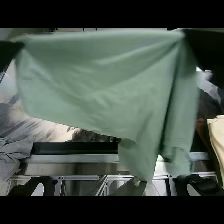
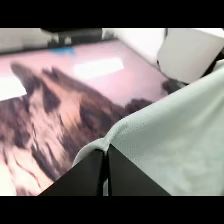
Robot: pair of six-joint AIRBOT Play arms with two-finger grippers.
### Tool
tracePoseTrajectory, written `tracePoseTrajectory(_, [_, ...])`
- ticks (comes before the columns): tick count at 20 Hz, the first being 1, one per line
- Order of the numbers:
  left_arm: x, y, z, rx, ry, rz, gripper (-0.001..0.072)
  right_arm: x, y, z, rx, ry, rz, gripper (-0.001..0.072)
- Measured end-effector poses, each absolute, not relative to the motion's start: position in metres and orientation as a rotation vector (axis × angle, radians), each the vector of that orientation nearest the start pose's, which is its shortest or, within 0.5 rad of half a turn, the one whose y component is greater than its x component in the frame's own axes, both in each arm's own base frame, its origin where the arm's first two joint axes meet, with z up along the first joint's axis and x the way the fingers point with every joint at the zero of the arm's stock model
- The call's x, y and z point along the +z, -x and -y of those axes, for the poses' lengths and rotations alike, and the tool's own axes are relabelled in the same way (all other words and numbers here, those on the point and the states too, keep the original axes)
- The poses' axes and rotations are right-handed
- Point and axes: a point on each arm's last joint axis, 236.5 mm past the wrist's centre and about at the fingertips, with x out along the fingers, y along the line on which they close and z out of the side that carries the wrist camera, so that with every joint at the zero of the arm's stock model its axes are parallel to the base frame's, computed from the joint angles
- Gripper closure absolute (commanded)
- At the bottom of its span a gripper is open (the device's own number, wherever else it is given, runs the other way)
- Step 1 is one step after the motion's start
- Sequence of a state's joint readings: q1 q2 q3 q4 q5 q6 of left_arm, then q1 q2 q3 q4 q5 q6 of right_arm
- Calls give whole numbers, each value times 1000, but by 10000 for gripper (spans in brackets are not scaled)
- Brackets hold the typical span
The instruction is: Fold the shirts.
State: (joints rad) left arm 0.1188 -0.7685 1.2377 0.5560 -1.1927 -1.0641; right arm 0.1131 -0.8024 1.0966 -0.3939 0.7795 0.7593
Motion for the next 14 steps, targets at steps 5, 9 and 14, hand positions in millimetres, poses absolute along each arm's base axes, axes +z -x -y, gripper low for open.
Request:
tracePoseTrajectory(5, [157,-365,150,-728,418,-780,-3,129,-448,-196,703,-405,-626,172])
tracePoseTrajectory(9, [68,-388,116,-650,444,-1009,-3,71,-457,-172,700,-631,-808,255])
tracePoseTrajectory(14, [14,-384,74,-609,535,-1196,-3,84,-406,-133,801,-732,-931,368])
